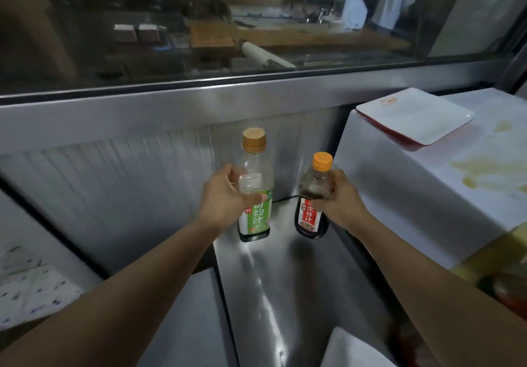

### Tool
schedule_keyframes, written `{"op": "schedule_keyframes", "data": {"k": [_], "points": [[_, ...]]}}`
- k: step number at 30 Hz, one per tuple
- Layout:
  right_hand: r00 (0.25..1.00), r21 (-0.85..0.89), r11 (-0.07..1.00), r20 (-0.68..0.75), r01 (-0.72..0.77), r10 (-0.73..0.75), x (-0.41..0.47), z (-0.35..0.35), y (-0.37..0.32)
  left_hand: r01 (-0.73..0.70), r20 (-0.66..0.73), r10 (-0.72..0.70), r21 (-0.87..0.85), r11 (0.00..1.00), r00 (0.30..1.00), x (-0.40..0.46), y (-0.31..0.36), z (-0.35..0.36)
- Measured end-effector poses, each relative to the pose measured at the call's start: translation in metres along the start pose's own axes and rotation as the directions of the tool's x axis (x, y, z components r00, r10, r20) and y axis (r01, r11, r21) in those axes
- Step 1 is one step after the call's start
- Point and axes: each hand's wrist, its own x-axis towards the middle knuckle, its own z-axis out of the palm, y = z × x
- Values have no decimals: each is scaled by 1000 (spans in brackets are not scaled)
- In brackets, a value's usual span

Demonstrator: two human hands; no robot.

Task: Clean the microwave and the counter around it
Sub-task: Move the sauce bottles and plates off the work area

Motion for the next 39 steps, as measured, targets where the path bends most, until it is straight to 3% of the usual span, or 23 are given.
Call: {"op": "schedule_keyframes", "data": {"k": [5, 20, 22, 25, 31, 39], "points": [[999, -80, 997, 43, 16, -13, 35, 11, 17, 2, -22, -2, 7, 1000, 1000, 17, -15, 21], [998, 8, 998, 13, 65, -65, 65, 23, 30, 14, -53, -14, 9, 1000, 998, 41, -33, 39], [996, 61, 995, -51, 73, -70, 60, 29, 32, 17, -52, -16, 7, 1000, 999, 41, -33, 39], [982, 158, 987, -174, -40, 68, 46, 47, 47, 16, -58, -16, -16, 1000, 998, 41, -33, 39], [896, 77, 944, -299, -320, 328, 43, 95, 75, -33, -53, 34, 16, 999, 998, 42, -39, 38], [836, -41, 956, -496, -291, 233, 54, 124, 87, -90, -40, 90, 1, 996, 995, 46, -48, 46]]}}
